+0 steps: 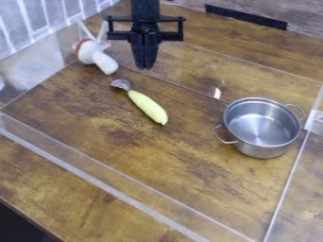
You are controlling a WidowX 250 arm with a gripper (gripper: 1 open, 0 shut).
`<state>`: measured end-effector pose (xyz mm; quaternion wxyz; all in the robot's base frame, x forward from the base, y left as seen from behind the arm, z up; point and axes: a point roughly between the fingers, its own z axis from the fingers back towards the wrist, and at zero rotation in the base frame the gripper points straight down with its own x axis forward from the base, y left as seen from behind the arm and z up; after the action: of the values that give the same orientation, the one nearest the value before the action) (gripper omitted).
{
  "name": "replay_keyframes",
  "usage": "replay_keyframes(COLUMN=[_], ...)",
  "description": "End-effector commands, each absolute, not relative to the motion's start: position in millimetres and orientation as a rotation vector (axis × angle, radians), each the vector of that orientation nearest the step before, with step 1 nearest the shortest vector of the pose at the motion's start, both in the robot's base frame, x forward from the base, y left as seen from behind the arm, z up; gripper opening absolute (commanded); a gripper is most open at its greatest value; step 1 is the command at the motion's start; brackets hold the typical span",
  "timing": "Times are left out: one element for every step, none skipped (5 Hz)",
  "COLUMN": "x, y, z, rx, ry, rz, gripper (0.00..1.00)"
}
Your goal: Move the green spoon to the right
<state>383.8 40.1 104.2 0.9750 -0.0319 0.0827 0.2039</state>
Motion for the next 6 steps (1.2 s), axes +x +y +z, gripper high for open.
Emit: replay_keyframes(x=[396,392,387,383,381,382], y=[52,54,55,60,63,62], z=[118.5,107.0,92.7,85.0,80.2,87.5], rx=[-0.066,-0.079,-0.096,-0.109,-0.118,-0.110], ry=[0.104,0.103,0.101,0.104,0.103,0.104], rz=[0.395,0.538,0.672,0.777,0.883,0.905], gripper=[1.00,1.00,1.00,1.00,1.00,0.00])
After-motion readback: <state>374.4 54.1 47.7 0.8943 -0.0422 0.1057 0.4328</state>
